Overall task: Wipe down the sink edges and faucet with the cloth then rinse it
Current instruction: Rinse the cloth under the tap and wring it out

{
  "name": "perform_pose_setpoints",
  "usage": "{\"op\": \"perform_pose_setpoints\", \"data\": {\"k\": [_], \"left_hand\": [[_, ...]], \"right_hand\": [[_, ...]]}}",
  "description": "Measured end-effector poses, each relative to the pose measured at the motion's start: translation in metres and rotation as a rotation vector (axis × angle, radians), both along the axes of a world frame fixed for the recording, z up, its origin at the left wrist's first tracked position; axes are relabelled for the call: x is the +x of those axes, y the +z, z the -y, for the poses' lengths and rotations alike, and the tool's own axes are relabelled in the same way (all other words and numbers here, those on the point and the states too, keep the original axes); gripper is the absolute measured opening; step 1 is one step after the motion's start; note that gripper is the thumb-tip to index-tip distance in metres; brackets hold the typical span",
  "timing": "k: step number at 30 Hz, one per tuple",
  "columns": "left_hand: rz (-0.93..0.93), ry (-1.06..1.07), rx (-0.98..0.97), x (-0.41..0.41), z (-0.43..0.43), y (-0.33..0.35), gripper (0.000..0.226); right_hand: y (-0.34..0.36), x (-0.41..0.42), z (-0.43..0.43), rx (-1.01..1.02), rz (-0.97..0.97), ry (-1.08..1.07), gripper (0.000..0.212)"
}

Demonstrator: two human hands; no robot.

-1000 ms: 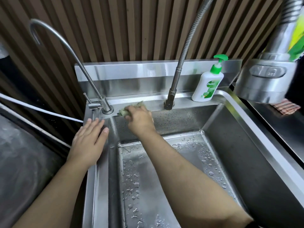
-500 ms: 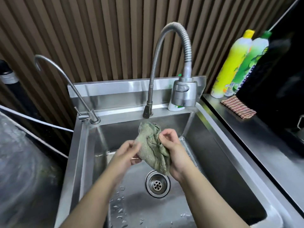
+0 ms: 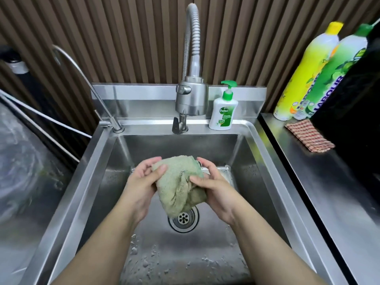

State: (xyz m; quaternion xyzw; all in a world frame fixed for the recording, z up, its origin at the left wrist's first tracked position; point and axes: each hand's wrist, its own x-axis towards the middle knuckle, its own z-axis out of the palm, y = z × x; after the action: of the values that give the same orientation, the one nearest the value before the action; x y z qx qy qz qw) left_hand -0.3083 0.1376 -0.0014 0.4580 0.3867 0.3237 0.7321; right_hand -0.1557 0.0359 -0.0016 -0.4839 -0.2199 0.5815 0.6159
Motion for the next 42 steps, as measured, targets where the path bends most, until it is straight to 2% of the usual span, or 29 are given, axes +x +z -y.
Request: {"op": "perform_pose_setpoints", "data": {"k": [1, 4, 5, 7, 9, 11, 14, 16, 19, 22, 25, 27, 33, 37, 38, 40, 42], "left_hand": [[0.008, -0.016, -0.044, 0.000, 0.003, -0.001, 0.044], [-0.129, -0.222, -0.132, -0.005, 0.021, -0.011, 0.048], [-0.150, -0.230, -0.127, -0.007, 0.025, -0.016, 0.050], [-0.144, -0.193, -0.056, -0.009, 0.025, -0.019, 0.044], [-0.113, -0.207, 0.053, -0.010, 0.018, -0.012, 0.025], [-0.064, -0.246, 0.106, -0.009, 0.011, -0.003, 0.017], [-0.015, -0.235, 0.142, -0.015, 0.004, 0.007, 0.010], [-0.032, -0.221, 0.153, -0.023, -0.001, 0.008, 0.008], [-0.066, -0.261, 0.147, -0.029, -0.003, 0.008, 0.018], [-0.056, -0.276, 0.104, -0.025, 0.001, 0.009, 0.019], [-0.054, -0.317, 0.094, -0.021, 0.004, 0.009, 0.017], [0.001, -0.338, 0.078, -0.021, 0.005, 0.011, 0.024], [0.269, -0.493, -0.125, -0.029, 0.005, 0.001, 0.036], [0.223, -0.515, -0.153, -0.030, 0.006, -0.001, 0.031], [0.164, -0.499, -0.103, -0.029, 0.008, -0.001, 0.031], [0.055, -0.481, 0.000, -0.025, 0.013, -0.005, 0.028], [0.005, -0.405, 0.012, -0.022, 0.015, -0.010, 0.037]], "right_hand": [[0.002, 0.000, -0.001, 0.006, -0.029, 0.016, 0.058], [0.002, -0.001, -0.002, -0.026, -0.032, 0.007, 0.043], [-0.001, -0.001, -0.001, -0.053, -0.011, 0.010, 0.040], [-0.006, -0.001, 0.001, -0.111, 0.050, 0.029, 0.050], [-0.005, -0.003, 0.001, -0.141, 0.090, 0.019, 0.054], [-0.004, -0.006, -0.004, -0.171, 0.095, 0.026, 0.047], [0.005, -0.012, -0.008, -0.236, 0.076, 0.179, 0.033], [0.008, -0.013, -0.008, -0.202, 0.053, 0.224, 0.035], [0.008, -0.013, -0.005, -0.099, 0.020, 0.104, 0.028], [0.013, -0.019, 0.002, -0.090, 0.052, 0.046, 0.015], [0.012, -0.018, 0.004, -0.076, 0.159, -0.029, 0.027], [0.011, -0.016, 0.005, -0.008, 0.170, -0.097, 0.032], [0.004, -0.008, 0.014, 0.197, -0.069, -0.162, 0.050], [-0.001, -0.007, 0.023, 0.195, -0.202, -0.147, 0.039], [-0.001, -0.007, 0.024, 0.166, -0.181, -0.133, 0.031], [-0.001, -0.011, 0.023, 0.064, -0.014, -0.099, 0.021], [-0.003, -0.013, 0.017, 0.023, 0.152, -0.093, 0.028]]}}
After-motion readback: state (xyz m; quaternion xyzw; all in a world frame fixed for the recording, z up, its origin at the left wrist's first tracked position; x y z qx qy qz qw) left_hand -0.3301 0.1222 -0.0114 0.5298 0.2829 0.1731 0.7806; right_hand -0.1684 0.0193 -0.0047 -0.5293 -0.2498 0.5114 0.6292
